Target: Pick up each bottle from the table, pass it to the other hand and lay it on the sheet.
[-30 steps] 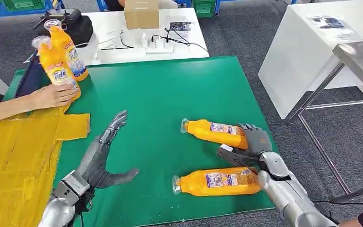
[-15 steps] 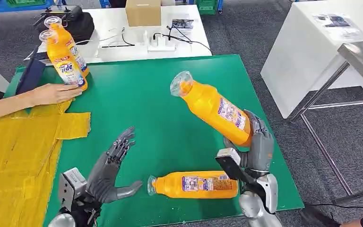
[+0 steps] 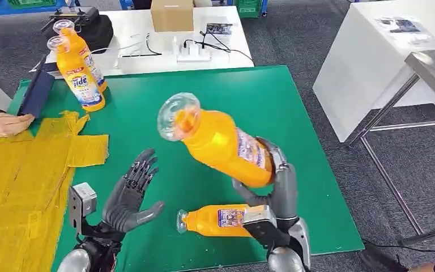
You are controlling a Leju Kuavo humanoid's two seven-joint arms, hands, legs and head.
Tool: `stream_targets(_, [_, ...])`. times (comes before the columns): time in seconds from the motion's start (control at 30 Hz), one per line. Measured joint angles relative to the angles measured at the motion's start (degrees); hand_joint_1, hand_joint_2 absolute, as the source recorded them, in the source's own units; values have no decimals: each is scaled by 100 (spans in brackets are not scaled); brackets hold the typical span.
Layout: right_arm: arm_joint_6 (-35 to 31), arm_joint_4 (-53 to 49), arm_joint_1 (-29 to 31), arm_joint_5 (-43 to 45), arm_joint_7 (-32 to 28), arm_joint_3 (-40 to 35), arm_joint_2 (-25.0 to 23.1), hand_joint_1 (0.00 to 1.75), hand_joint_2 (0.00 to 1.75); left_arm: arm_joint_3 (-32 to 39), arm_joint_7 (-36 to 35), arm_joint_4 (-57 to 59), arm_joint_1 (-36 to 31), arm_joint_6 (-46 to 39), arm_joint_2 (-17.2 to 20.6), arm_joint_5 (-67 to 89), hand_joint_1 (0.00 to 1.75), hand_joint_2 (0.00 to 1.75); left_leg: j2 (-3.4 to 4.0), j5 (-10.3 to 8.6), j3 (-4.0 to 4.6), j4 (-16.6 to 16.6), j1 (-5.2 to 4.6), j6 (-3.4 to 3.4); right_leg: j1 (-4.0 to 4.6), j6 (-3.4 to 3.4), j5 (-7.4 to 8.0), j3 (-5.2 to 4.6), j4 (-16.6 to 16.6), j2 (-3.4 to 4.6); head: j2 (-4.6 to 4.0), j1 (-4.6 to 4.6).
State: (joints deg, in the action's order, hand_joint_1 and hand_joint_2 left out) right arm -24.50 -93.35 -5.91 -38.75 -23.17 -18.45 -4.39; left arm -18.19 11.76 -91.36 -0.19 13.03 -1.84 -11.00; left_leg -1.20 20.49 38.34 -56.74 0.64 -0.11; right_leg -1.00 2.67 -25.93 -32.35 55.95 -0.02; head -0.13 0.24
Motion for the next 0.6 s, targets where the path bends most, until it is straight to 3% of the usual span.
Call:
stream_targets(0.2, [673, 914, 287, 136, 70, -639, -89, 175, 175, -57, 39, 90, -207, 37, -63, -253, 0, 175, -1, -1, 0, 0, 0, 0, -1, 0, 1, 2, 0, -1, 0, 0])
stream_targets(0.6, [1007, 1783, 602, 373, 85, -1051, -223, 175, 175, -194, 238, 90, -242, 81, -72, -317, 0, 175, 1, 0, 2, 0, 0, 0, -2, 0, 1, -1, 0, 0, 0, 0])
